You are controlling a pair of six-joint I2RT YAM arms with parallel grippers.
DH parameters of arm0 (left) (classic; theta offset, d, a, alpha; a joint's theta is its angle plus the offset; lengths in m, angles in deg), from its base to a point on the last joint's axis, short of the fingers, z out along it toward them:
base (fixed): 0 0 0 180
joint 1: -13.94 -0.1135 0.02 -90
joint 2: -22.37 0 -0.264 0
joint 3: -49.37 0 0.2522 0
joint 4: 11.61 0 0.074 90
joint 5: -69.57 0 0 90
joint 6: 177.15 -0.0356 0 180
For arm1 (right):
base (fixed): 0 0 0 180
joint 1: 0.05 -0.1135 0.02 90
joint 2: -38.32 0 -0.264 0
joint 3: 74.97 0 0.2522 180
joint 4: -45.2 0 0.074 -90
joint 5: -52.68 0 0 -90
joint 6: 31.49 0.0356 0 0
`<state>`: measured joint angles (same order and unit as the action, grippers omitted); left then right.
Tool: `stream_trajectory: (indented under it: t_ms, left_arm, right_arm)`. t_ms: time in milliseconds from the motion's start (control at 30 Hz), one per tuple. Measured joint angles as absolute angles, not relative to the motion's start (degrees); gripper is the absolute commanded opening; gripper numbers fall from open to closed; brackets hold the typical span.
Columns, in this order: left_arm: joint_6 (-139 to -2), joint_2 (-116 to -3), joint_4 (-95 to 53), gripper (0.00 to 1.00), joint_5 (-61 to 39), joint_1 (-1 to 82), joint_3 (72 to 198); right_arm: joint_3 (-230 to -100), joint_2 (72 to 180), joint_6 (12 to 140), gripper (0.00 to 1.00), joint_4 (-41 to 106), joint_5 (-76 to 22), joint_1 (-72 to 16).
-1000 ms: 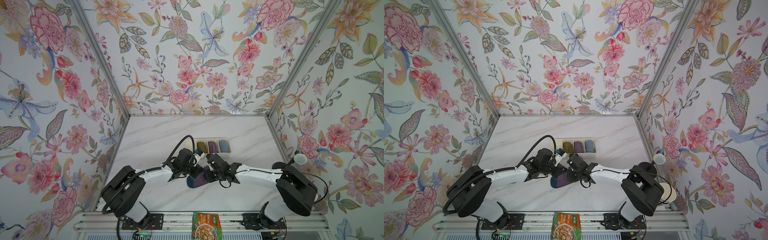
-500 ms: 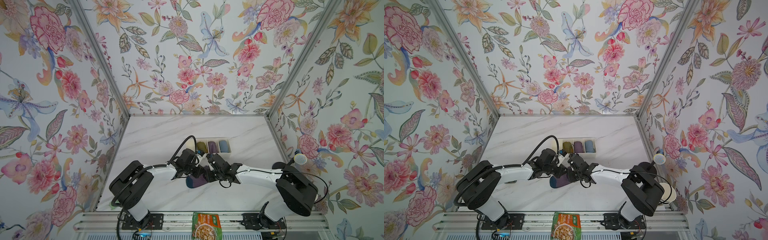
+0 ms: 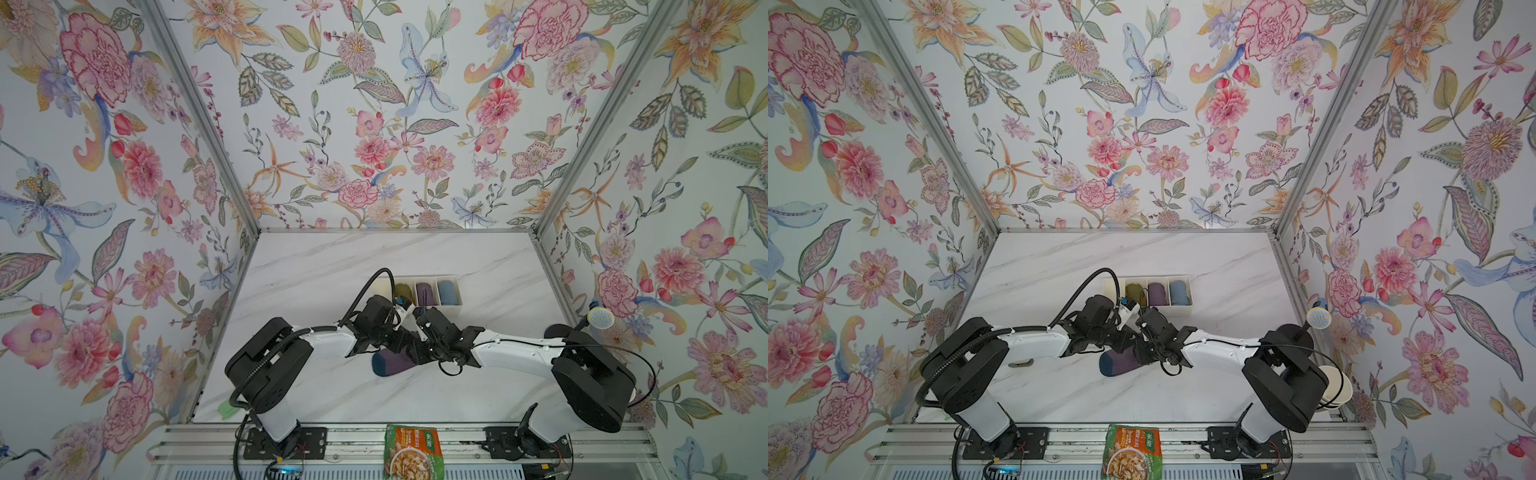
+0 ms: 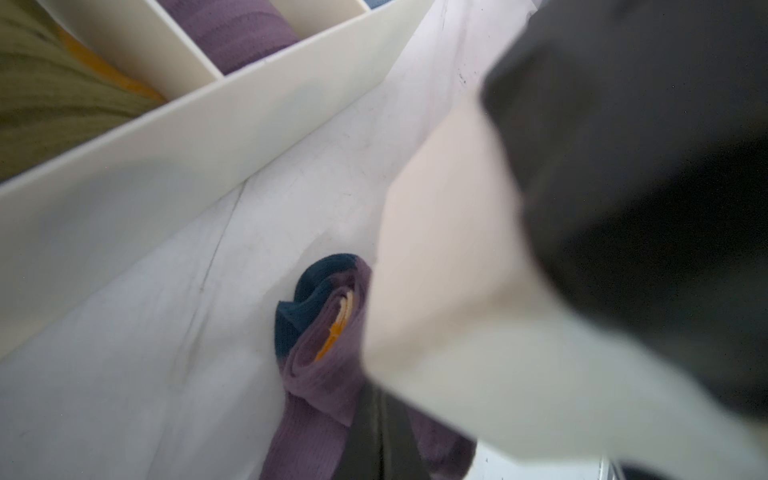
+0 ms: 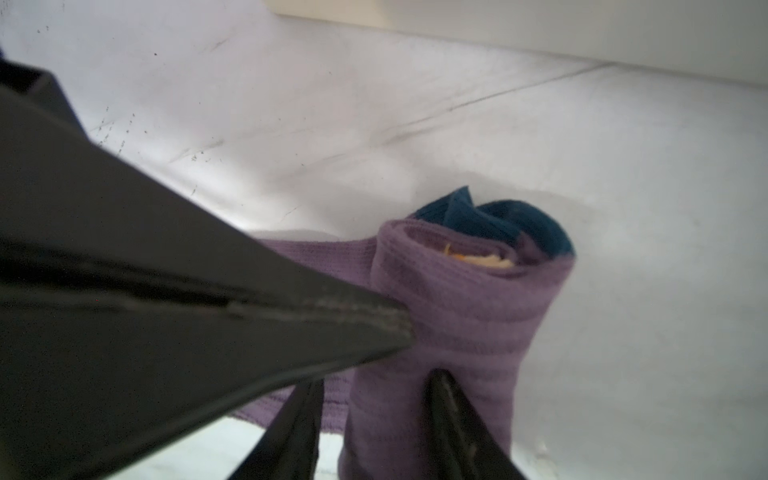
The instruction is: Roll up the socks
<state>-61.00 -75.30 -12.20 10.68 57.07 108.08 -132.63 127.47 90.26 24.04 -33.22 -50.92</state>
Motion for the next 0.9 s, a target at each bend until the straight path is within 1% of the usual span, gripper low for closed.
stream_trajectory:
  t_ms: [200,467,900]
  left_arm:
    - [-60.7,-76.9,-11.0,0.0,10.7,57.1,108.2]
    - [-60.8,-78.5,-10.6,0.0,10.9,57.1,109.1]
    - [-60.5,-79.0,-8.3,0.0,10.9,57.4,108.0]
  right_arm:
    - [-132.6,127.6,90.7,0.45,24.0,-33.2,-50.8]
    - [-132.7,127.7,91.4,0.48,23.8,-33.2,-50.5]
    - [-132.7,127.5,91.3,0.51,23.3,-33.1,-50.1]
